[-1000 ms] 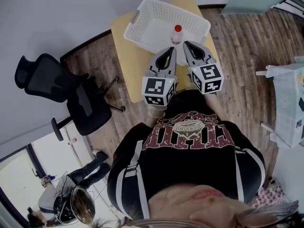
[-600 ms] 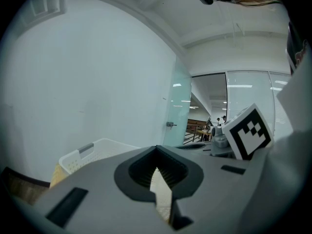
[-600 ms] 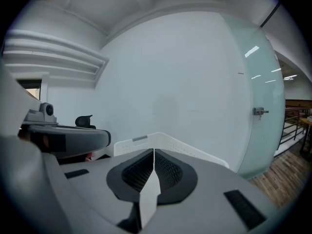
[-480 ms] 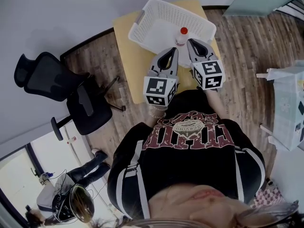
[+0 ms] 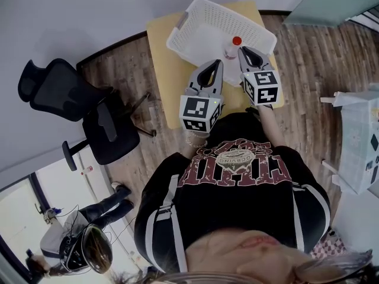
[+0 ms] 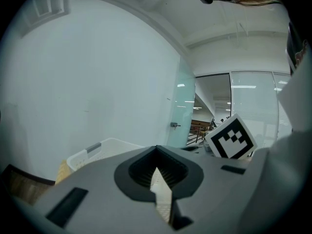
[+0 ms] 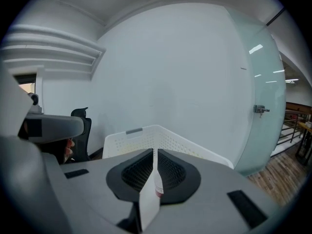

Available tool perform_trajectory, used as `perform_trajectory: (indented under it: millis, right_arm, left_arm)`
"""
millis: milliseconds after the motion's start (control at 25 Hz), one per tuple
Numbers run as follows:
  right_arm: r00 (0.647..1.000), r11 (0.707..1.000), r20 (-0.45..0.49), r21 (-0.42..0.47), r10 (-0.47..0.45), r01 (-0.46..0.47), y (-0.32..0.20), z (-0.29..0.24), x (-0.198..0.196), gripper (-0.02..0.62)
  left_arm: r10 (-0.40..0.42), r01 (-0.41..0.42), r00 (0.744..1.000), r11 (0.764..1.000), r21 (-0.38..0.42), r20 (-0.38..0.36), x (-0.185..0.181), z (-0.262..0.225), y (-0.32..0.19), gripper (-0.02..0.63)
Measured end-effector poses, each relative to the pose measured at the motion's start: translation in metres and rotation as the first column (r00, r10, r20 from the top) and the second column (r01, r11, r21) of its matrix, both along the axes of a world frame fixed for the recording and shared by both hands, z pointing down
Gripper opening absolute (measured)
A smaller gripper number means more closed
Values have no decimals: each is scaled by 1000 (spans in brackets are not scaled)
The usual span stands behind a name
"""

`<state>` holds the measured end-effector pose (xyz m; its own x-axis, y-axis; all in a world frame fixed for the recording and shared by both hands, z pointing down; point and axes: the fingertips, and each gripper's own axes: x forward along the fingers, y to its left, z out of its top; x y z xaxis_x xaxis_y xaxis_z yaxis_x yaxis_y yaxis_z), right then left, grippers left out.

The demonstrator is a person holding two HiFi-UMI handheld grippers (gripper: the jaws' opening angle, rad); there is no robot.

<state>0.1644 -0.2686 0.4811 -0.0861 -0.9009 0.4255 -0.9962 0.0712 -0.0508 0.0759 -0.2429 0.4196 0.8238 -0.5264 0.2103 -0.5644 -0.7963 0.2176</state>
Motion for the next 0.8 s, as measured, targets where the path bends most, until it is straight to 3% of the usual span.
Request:
perform_trajectory:
  millis: [360, 800]
  right_arm:
    - [1000, 1000, 8, -30, 7, -7, -14, 12, 5, 25]
    - [1000, 997, -1, -78, 19, -19, -26, 32, 11, 100]
  left_arm:
    - [-27, 27, 1000, 1000, 2, -1, -7, -1, -10, 47]
    - [-48, 48, 999, 999, -4, 3, -15, 2, -15, 48]
